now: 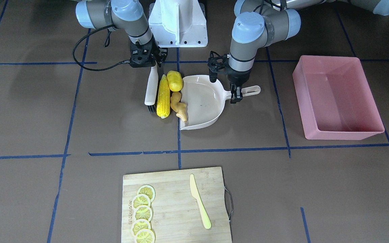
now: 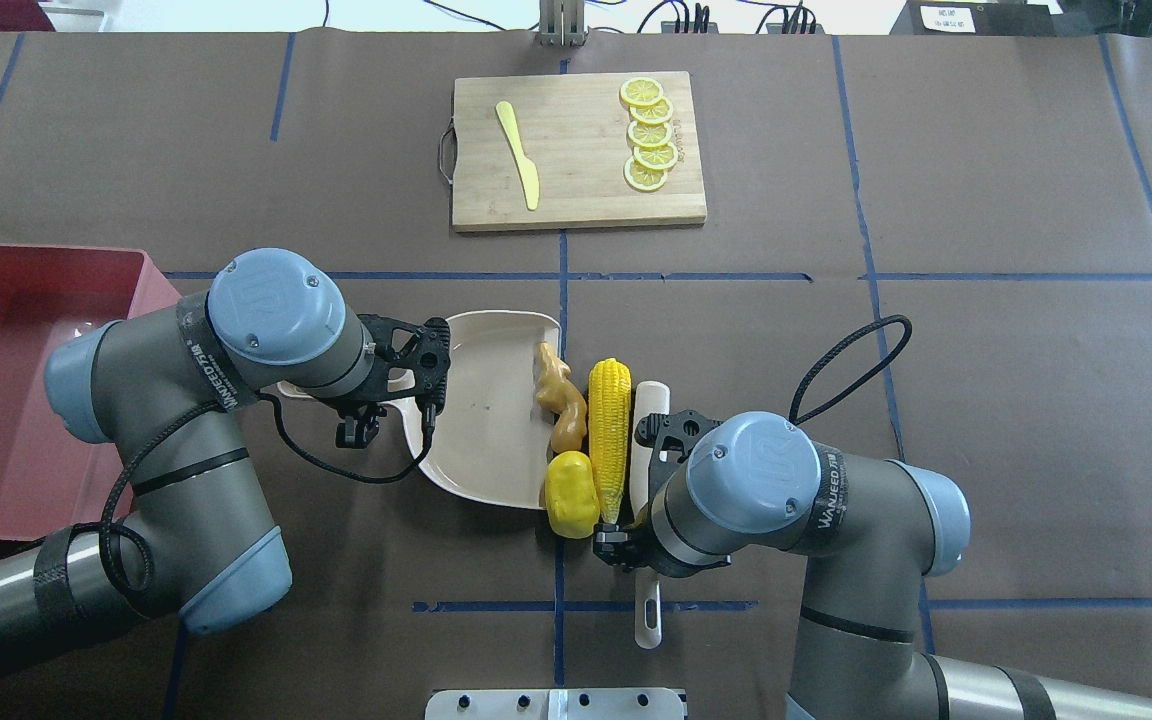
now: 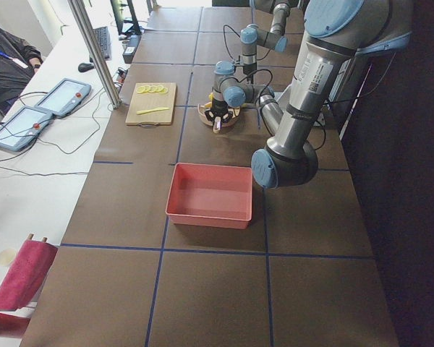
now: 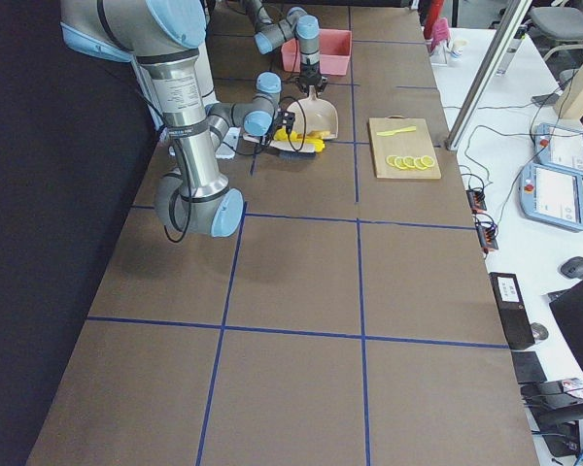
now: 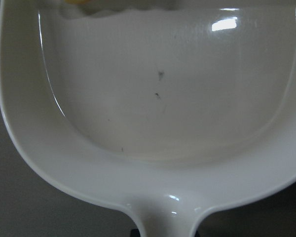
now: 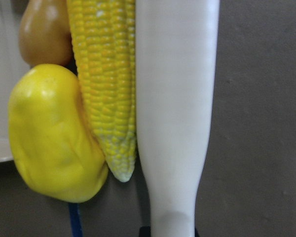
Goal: Sweep and dump trash into bin
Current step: 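Sweep the corn, squash and ginger into the dustpan with the right gripper's brush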
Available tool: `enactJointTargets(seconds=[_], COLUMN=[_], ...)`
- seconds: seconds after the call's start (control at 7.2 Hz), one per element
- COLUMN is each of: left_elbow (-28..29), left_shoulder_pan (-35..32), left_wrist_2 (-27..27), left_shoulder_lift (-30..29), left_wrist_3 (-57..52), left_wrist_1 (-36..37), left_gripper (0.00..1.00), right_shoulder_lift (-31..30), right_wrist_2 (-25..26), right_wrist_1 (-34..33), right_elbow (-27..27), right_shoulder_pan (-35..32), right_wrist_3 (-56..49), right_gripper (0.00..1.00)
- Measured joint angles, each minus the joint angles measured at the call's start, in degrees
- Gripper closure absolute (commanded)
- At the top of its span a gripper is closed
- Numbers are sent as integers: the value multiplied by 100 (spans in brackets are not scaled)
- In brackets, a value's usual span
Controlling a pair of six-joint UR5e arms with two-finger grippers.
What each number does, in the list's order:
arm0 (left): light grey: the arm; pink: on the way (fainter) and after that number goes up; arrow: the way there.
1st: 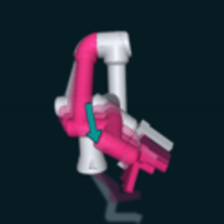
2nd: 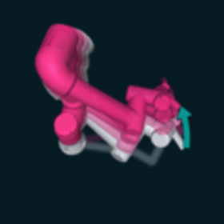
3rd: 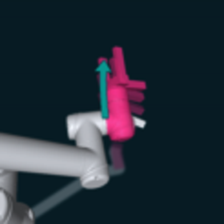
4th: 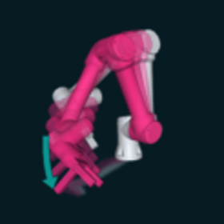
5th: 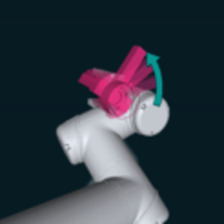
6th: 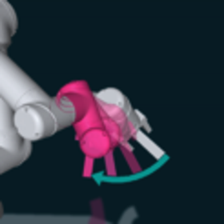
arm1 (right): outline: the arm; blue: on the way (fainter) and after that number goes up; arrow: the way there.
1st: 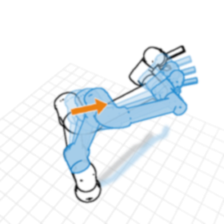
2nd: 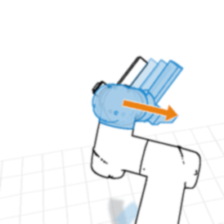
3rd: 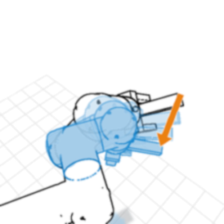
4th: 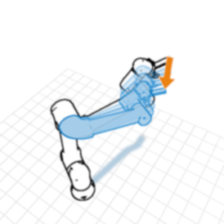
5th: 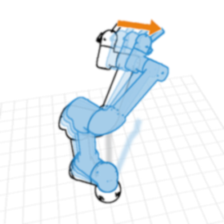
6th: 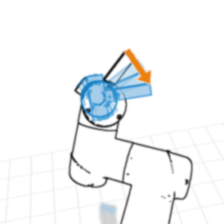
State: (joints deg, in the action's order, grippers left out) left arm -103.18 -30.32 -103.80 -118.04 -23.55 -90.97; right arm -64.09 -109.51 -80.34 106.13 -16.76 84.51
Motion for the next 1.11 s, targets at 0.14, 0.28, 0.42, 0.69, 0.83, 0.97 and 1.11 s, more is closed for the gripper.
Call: enactJointTargets(seconds=[0.14, 0.28, 0.42, 0.69, 0.83, 0.97, 1.11], left_elbow=[0, -3, -9, -16, -20, -29, -37], left_shoulder_pan=[0, 0, 0, -6, -7, -8, -8], left_wrist_2=[0, 0, 0, 0, 0, 0, 0], left_shoulder_lift=[0, 0, 0, 2, 3, 4, 5], left_wrist_3=[0, 0, 0, 4, 4, 7, 8], left_wrist_1=[0, 0, 0, 0, 2, 6, 8], left_gripper=[100, 100, 100, 100, 100, 100, 100], right_shoulder_lift=[73, 169, 323, 580, 653, 716, 768], right_wrist_2=[0, 0, 1, 7, 8, 8, 8], right_wrist_1=[2, 13, 31, 54, 54, 54, 52], right_elbow=[-24, -93, -244, -496, -541, -563, -580], right_shoulder_pan=[6, 10, 12, 14, 18, 20, 21], right_wrist_3=[11, 46, 106, 189, 234, 260, 271], right_gripper=[100, 100, 100, 100, 100, 100, 100])
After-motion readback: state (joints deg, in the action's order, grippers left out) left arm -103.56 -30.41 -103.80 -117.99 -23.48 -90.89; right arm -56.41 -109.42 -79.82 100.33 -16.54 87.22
